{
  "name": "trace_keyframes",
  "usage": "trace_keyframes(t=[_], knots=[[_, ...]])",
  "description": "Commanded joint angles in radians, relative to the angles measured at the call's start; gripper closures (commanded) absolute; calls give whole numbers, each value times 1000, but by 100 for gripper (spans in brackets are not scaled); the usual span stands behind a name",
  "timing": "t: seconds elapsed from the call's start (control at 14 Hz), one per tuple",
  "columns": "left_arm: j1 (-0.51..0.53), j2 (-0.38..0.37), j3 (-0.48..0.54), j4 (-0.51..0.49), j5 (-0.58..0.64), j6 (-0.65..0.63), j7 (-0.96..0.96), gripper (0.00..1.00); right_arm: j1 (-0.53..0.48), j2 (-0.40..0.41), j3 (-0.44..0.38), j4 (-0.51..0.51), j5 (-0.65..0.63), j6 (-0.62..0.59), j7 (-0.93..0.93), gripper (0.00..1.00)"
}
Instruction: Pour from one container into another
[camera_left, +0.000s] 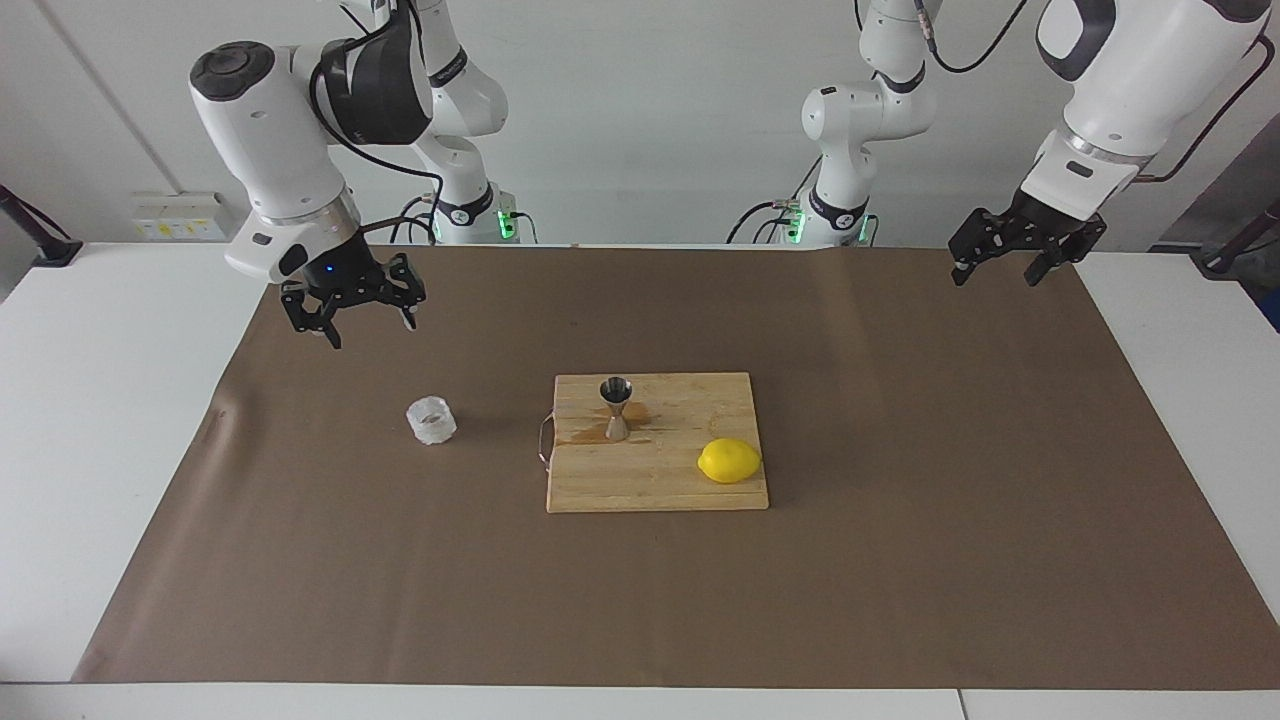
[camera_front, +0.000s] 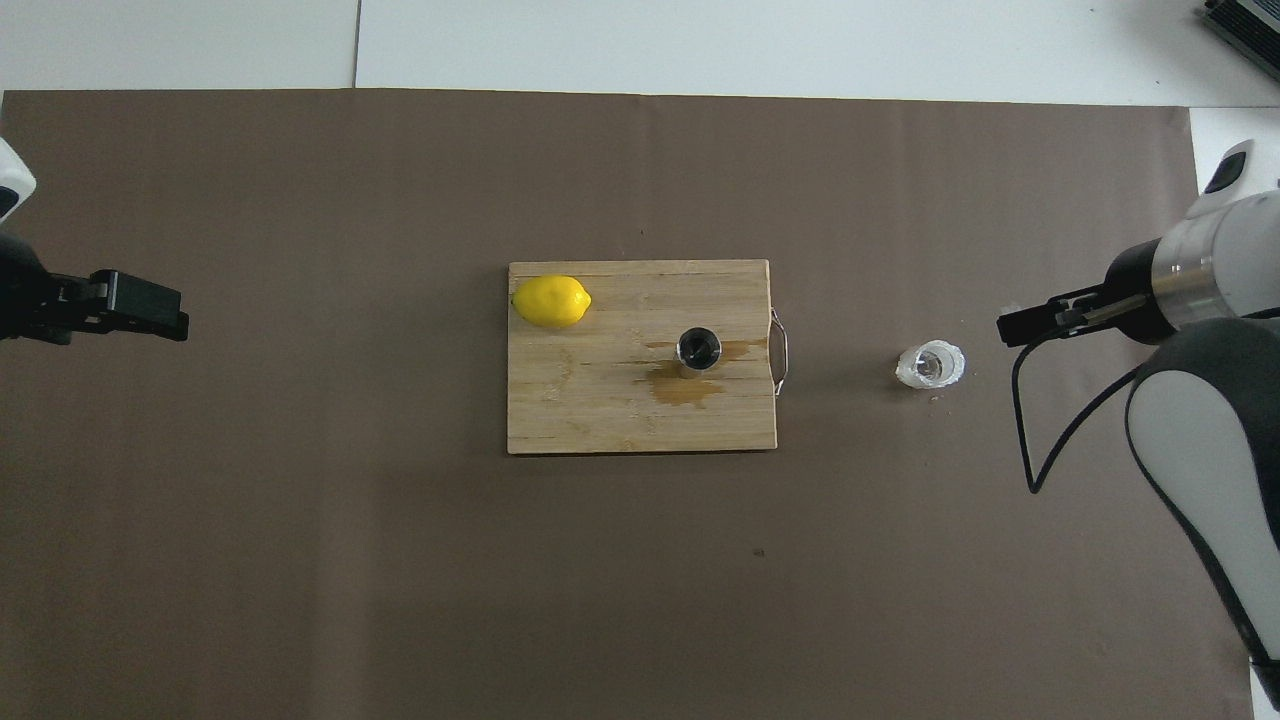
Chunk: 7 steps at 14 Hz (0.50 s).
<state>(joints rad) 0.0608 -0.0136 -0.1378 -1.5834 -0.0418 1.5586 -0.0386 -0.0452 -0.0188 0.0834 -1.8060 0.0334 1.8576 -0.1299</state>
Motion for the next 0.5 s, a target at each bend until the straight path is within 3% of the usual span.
trace_keyframes(t=[0.0, 0.43], knots=[[4, 9, -6, 7, 5, 1, -11, 0, -5, -21, 4, 13, -21, -53, 226, 0], [19, -25, -5, -44, 3, 12, -9, 0, -18, -59, 1, 25, -36, -132, 260, 0]])
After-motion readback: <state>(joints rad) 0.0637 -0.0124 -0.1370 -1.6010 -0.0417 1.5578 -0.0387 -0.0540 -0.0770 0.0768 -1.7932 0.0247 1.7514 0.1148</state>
